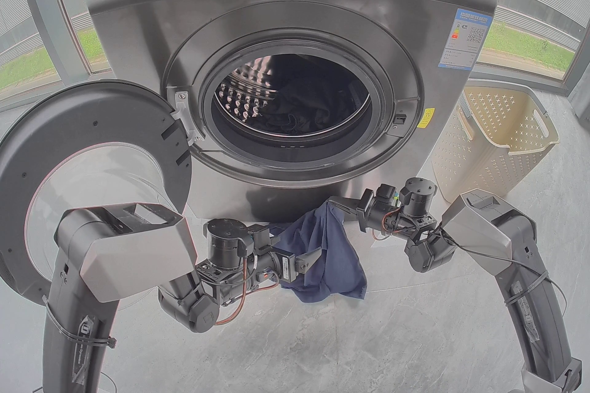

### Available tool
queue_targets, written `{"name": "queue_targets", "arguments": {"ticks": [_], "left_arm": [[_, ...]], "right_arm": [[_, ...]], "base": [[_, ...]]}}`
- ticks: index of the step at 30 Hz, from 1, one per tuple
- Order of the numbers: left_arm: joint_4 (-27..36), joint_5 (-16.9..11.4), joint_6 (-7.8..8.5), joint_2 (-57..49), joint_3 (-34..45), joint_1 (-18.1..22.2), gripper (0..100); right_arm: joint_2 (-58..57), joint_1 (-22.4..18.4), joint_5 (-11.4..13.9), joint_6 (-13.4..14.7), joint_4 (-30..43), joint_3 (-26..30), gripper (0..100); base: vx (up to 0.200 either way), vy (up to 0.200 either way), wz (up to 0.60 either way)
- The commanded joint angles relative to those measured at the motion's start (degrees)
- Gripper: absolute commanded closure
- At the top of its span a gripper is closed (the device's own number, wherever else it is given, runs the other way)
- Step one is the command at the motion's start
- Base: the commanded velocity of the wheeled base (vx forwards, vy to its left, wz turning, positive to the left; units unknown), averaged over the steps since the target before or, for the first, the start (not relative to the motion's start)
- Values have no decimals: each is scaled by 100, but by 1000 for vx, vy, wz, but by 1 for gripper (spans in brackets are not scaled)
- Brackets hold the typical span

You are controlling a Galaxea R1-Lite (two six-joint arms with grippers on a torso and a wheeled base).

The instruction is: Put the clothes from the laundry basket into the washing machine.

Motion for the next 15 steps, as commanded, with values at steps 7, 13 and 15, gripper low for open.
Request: {"name": "queue_targets", "arguments": {"ticks": [7, 13, 15], "left_arm": [[445, 41, 5, 458, -1027, 17, 0], [620, 41, 76, 766, -1475, 17, 0], [647, 41, 67, 801, -1545, 17, 0]], "right_arm": [[-139, 40, 2, -2, -92, 142, 100], [-226, 84, 20, 7, -198, 283, 100], [-226, 93, 20, 7, -224, 292, 100]], "base": [[0, 0, 0], [0, 0, 0], [0, 0, 0]]}}
